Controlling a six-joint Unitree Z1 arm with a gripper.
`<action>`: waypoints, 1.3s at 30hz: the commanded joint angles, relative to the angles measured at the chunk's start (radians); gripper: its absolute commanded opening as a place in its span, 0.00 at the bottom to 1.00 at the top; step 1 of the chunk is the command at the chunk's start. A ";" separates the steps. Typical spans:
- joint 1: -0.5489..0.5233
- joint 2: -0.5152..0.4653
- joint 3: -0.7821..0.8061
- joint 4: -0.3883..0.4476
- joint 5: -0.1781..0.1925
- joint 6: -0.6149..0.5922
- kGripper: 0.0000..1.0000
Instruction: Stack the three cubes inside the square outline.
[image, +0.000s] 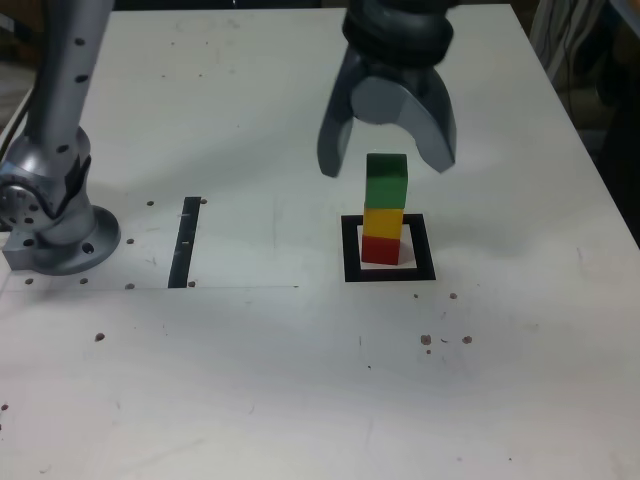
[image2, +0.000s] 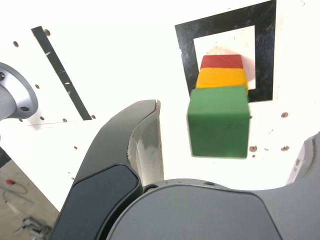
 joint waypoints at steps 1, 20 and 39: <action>0.005 -0.062 0.022 0.015 0.004 0.005 1.00; 0.024 -0.475 0.628 -0.096 0.014 0.015 1.00; 0.016 -0.568 1.140 -0.560 -0.004 -0.042 1.00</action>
